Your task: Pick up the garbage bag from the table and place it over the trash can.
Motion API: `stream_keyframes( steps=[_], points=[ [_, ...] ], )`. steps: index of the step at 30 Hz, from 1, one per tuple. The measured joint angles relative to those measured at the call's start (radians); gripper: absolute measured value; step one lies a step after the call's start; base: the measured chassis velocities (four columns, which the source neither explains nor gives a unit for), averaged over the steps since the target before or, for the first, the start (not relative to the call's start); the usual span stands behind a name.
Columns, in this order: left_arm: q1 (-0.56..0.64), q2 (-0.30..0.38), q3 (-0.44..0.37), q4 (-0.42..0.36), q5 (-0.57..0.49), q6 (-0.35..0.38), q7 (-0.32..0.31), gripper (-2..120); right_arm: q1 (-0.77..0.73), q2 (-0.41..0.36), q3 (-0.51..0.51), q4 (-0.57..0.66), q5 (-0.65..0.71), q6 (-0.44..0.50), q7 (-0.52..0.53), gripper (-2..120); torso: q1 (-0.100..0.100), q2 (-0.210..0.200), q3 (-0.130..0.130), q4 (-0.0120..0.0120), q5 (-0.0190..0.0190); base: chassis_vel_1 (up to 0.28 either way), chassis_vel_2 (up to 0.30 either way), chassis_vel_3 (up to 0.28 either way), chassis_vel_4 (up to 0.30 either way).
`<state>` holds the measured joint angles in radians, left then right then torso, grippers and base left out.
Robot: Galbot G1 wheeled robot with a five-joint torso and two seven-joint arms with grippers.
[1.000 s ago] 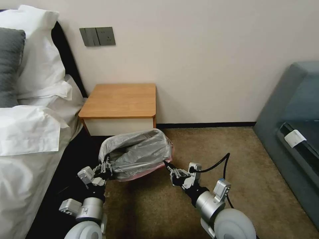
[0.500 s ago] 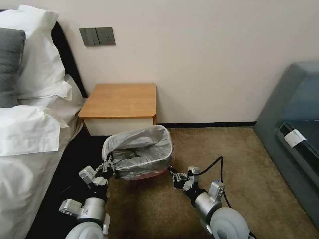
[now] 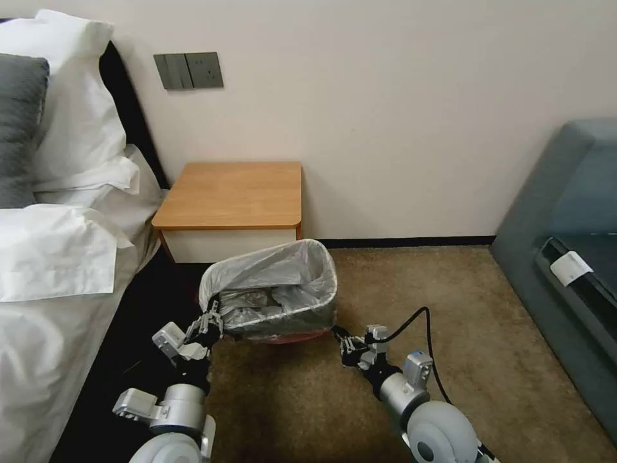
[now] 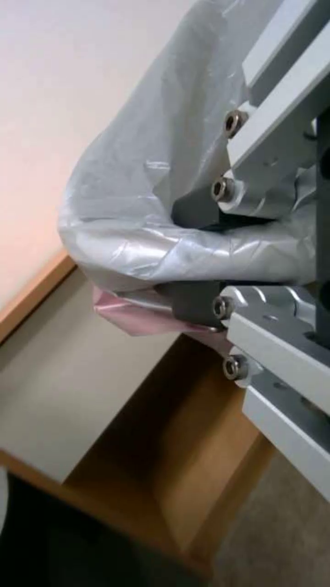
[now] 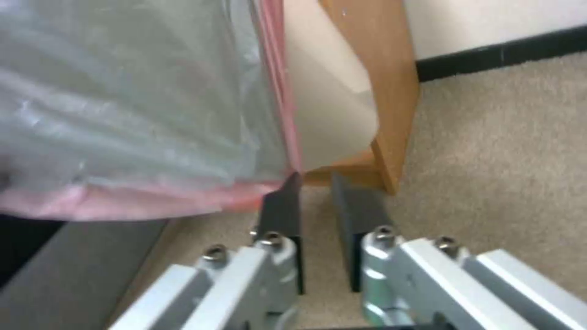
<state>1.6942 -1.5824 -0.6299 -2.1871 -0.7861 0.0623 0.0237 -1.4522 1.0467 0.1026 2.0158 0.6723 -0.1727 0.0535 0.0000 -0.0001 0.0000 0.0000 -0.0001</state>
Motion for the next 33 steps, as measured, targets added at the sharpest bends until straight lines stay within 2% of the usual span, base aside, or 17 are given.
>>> stream_keyframes(
  steps=[3, 7, 8, 10, 11, 13, 14, 16, 17, 19, 20, 22, 24, 26, 30, 32, 33],
  points=[
    [-0.016, 0.015, -0.008, 0.006, -0.007, 0.018, -0.023, 11, -0.043, -0.047, 0.042, -0.009, -0.047, 0.025, -0.038, 34, 0.000, 0.000, 0.000, -0.0001, 0.0000, 0.000, 0.000, 0.000, 0.000],
    [-0.022, 0.022, -0.008, 0.010, -0.005, 0.022, -0.030, 11, -0.064, -0.070, 0.070, -0.016, -0.060, 0.048, -0.051, 41, 0.000, 0.000, 0.000, -0.0002, 0.0003, 0.000, 0.000, 0.000, 0.000],
    [-0.023, 0.027, -0.008, 0.011, 0.006, 0.025, -0.034, 11, -0.071, -0.082, 0.090, -0.017, -0.062, 0.061, -0.053, 48, 0.000, 0.000, 0.000, -0.0002, 0.0002, 0.000, 0.000, 0.000, 0.000],
    [-0.022, 0.035, -0.005, 0.019, 0.066, 0.026, -0.033, 11, -0.066, -0.085, 0.113, -0.010, -0.079, 0.098, -0.049, 57, 0.000, 0.000, 0.000, -0.0003, 0.0003, 0.000, 0.000, 0.000, 0.000],
    [-0.022, 0.035, -0.005, 0.019, 0.066, 0.026, -0.033, 11, -0.066, -0.085, 0.113, -0.010, -0.079, 0.098, -0.049, 57, 0.000, 0.000, 0.000, -0.0003, 0.0003, 0.000, 0.000, 0.000, 0.000],
    [-0.019, 0.045, 0.006, 0.032, 0.152, 0.020, -0.023, 11, -0.027, -0.084, 0.129, 0.024, -0.153, 0.174, -0.052, 68, 0.000, 0.000, 0.000, 0.0000, 0.0002, 0.000, 0.000, 0.000, 0.000],
    [-0.019, 0.045, 0.006, 0.032, 0.152, 0.020, -0.023, 11, -0.027, -0.084, 0.129, 0.024, -0.153, 0.174, -0.052, 68, 0.000, 0.000, 0.000, 0.0000, 0.0002, 0.000, 0.000, 0.000, 0.000],
    [-0.018, 0.054, 0.016, 0.047, 0.226, 0.008, -0.012, 11, 0.023, -0.095, 0.125, 0.073, -0.229, 0.213, -0.071, 74, 0.000, 0.000, 0.000, 0.0001, 0.0002, 0.000, 0.000, 0.000, 0.000],
    [-0.018, 0.054, 0.016, 0.047, 0.226, 0.008, -0.012, 11, 0.023, -0.095, 0.125, 0.073, -0.229, 0.213, -0.071, 74, 0.000, 0.000, 0.000, 0.0001, 0.0002, 0.000, 0.000, 0.000, 0.000],
    [-0.018, 0.064, 0.026, 0.060, 0.301, -0.001, -0.001, 11, 0.089, -0.135, 0.093, 0.120, -0.308, 0.233, -0.099, 63, 0.000, 0.000, 0.000, 0.0001, 0.0001, 0.000, 0.000, 0.000, 0.000],
    [-0.018, 0.064, 0.026, 0.060, 0.301, -0.001, -0.001, 11, 0.089, -0.135, 0.093, 0.120, -0.308, 0.233, -0.099, 63, 0.000, 0.000, 0.000, 0.0001, 0.0001, 0.000, 0.000, 0.000, 0.000],
    [-0.019, 0.071, 0.030, 0.062, 0.349, -0.005, 0.005, 11, 0.142, -0.192, 0.059, 0.146, -0.369, 0.238, -0.139, 53, 0.000, 0.000, 0.000, -0.0001, 0.0001, 0.000, 0.000, 0.000, 0.000],
    [-0.021, 0.074, 0.031, 0.063, 0.371, -0.007, 0.008, 11, 0.173, -0.222, 0.044, 0.155, -0.391, 0.238, -0.168, 48, 0.000, 0.000, 0.000, 0.0000, 0.0002, 0.000, 0.000, 0.000, 0.000],
    [-0.025, 0.080, 0.039, 0.063, 0.421, -0.009, 0.014, 11, 0.272, -0.300, -0.005, 0.166, -0.430, 0.203, -0.247, 37, 0.000, 0.000, 0.000, -0.0002, 0.0001, 0.000, 0.000, 0.000, 0.000],
    [-0.029, 0.085, 0.041, 0.063, 0.465, -0.013, 0.019, 11, 0.367, -0.347, -0.072, 0.168, -0.428, 0.142, -0.269, 28, 0.000, 0.000, 0.000, 0.0000, 0.0001, 0.000, 0.000, 0.000, 0.000],
    [-0.031, 0.091, 0.045, 0.064, 0.502, -0.016, 0.025, 11, 0.514, -0.395, -0.211, 0.169, -0.370, 0.026, -0.265, 18, 0.000, 0.000, 0.000, -0.0001, 0.0001, 0.000, 0.000, 0.000, 0.000],
    [-0.031, 0.091, 0.045, 0.064, 0.502, -0.016, 0.025, 11, 0.514, -0.395, -0.211, 0.169, -0.370, 0.026, -0.265, 18, 0.000, 0.000, 0.000, -0.0001, 0.0001, 0.000, 0.000, 0.000, 0.000]
  ],
)
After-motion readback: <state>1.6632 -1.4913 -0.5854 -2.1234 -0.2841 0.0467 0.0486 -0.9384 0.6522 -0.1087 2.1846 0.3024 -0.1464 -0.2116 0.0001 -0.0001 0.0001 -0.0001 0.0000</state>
